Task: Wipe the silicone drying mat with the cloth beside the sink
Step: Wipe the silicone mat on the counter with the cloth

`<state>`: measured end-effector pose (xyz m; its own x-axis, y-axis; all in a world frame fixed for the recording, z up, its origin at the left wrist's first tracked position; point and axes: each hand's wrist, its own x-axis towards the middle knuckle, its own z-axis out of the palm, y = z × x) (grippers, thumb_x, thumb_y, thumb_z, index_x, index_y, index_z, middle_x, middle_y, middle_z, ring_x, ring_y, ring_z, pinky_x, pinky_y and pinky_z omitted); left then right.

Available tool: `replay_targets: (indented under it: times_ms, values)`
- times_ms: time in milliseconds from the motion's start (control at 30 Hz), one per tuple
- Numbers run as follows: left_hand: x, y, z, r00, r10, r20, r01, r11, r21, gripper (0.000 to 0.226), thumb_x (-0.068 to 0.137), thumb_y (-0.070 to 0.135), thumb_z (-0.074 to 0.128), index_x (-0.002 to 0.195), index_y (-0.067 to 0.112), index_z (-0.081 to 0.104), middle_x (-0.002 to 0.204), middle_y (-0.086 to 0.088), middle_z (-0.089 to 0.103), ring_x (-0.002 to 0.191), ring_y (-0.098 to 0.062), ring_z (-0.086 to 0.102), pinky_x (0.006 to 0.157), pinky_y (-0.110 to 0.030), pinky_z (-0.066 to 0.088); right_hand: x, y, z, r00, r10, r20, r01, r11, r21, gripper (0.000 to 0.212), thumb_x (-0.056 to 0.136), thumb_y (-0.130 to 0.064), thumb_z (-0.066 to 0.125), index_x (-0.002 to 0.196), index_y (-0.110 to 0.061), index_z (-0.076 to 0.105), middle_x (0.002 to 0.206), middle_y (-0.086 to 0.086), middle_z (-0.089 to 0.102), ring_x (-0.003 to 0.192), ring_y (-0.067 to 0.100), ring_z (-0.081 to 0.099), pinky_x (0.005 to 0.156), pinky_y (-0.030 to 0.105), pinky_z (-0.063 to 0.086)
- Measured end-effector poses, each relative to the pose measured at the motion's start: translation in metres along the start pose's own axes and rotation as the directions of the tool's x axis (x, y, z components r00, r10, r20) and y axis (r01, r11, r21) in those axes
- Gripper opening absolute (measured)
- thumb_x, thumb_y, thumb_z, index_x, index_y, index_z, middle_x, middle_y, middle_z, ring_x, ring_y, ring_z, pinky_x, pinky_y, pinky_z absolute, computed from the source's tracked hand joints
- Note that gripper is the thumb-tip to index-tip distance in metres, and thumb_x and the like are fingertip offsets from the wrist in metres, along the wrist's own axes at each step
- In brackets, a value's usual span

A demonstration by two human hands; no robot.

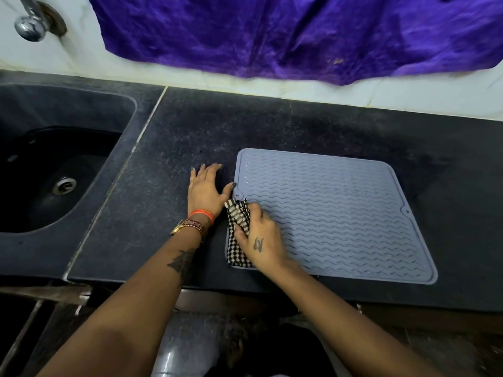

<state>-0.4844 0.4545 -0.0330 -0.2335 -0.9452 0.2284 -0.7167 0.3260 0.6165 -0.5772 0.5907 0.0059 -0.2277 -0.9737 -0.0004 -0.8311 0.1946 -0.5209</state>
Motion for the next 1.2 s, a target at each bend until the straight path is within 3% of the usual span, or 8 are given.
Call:
replay_targets:
  times_ms: [167, 233, 333, 433, 633, 833, 1000, 1200]
  values:
    - [-0.003, 0.0, 0.001, 1.0, -0.006, -0.018, 0.006, 1.0, 0.006, 0.053, 0.085, 0.032, 0.062, 0.131, 0.011, 0.046, 0.141, -0.017, 0.044, 0.139, -0.032, 0.025, 0.118, -0.039, 0.006, 0.014, 0.018, -0.023, 0.999, 0.027, 0.031, -0.03, 0.995, 0.092, 0.043, 0.085, -0.025, 0.061, 0.124, -0.014, 0.048, 0.105, 0.011, 0.064, 0.094, 0.028, 0.061, 0.073, 0.027, 0.045]
    - [-0.002, -0.001, 0.002, 1.0, -0.004, -0.031, 0.005, 1.0, 0.005, 0.053, 0.085, 0.031, 0.062, 0.131, 0.011, 0.047, 0.141, -0.017, 0.045, 0.139, -0.032, 0.026, 0.119, -0.039, 0.006, 0.008, 0.032, -0.029, 0.983, 0.182, 0.011, -0.177, 0.94, 0.293, 0.041, 0.087, -0.022, 0.06, 0.126, -0.016, 0.049, 0.103, 0.003, 0.063, 0.093, 0.021, 0.061, 0.073, 0.025, 0.047]
    - [0.0, -0.001, 0.003, 1.0, 0.004, -0.031, -0.004, 1.0, 0.008, 0.053, 0.085, 0.031, 0.061, 0.131, 0.011, 0.047, 0.14, -0.016, 0.046, 0.139, -0.03, 0.027, 0.119, -0.037, 0.006, 0.009, 0.04, -0.031, 0.923, 0.381, -0.048, -0.294, 0.783, 0.548, 0.039, 0.089, -0.02, 0.056, 0.127, -0.013, 0.048, 0.113, 0.006, 0.062, 0.104, 0.027, 0.06, 0.087, 0.04, 0.051]
    - [0.0, -0.002, 0.005, 1.0, 0.013, -0.019, -0.013, 1.0, 0.017, 0.054, 0.085, 0.036, 0.06, 0.131, 0.012, 0.046, 0.14, -0.014, 0.046, 0.139, -0.029, 0.027, 0.119, -0.037, 0.005, 0.015, 0.022, -0.019, 0.918, 0.374, -0.133, -0.284, 0.854, 0.436, 0.041, 0.089, -0.03, 0.057, 0.124, -0.012, 0.044, 0.1, 0.003, 0.061, 0.096, 0.028, 0.062, 0.072, 0.029, 0.048]
    - [0.001, -0.007, 0.005, 0.999, 0.044, 0.017, -0.045, 0.999, 0.026, 0.057, 0.085, 0.043, 0.059, 0.132, 0.012, 0.045, 0.141, -0.013, 0.046, 0.139, -0.029, 0.026, 0.119, -0.037, 0.003, 0.01, -0.004, 0.015, 0.99, 0.058, -0.132, -0.056, 0.998, 0.019, 0.049, 0.088, -0.034, 0.054, 0.126, -0.013, 0.033, 0.114, 0.016, 0.055, 0.094, 0.037, 0.061, 0.075, 0.041, 0.049]
    - [0.0, -0.006, 0.004, 0.999, 0.046, 0.014, -0.046, 0.998, 0.041, 0.057, 0.085, 0.043, 0.059, 0.131, 0.013, 0.046, 0.14, -0.012, 0.047, 0.139, -0.028, 0.027, 0.119, -0.038, 0.005, 0.006, 0.016, 0.0, 0.995, -0.001, -0.097, 0.004, 1.0, 0.031, 0.041, 0.09, -0.029, 0.053, 0.124, -0.011, 0.037, 0.103, 0.016, 0.064, 0.09, 0.035, 0.063, 0.07, 0.036, 0.048]
    - [0.003, -0.005, 0.005, 0.999, 0.04, 0.009, -0.041, 0.998, 0.044, 0.057, 0.084, 0.042, 0.059, 0.132, 0.014, 0.045, 0.141, -0.01, 0.046, 0.139, -0.027, 0.027, 0.119, -0.036, 0.004, 0.012, 0.026, -0.02, 0.951, 0.22, -0.219, -0.161, 0.953, 0.256, 0.044, 0.087, -0.028, 0.061, 0.123, -0.011, 0.043, 0.092, 0.011, 0.064, 0.086, 0.031, 0.063, 0.066, 0.029, 0.045]
    - [0.002, -0.004, 0.004, 0.999, 0.043, 0.02, -0.043, 0.999, 0.028, 0.057, 0.085, 0.043, 0.059, 0.132, 0.014, 0.045, 0.142, -0.011, 0.045, 0.14, -0.027, 0.024, 0.119, -0.037, 0.004, -0.002, 0.001, 0.015, 0.983, -0.014, -0.183, 0.029, 0.996, 0.081, 0.036, 0.091, -0.025, 0.051, 0.121, -0.011, 0.04, 0.106, 0.016, 0.06, 0.089, 0.036, 0.061, 0.069, 0.039, 0.048]
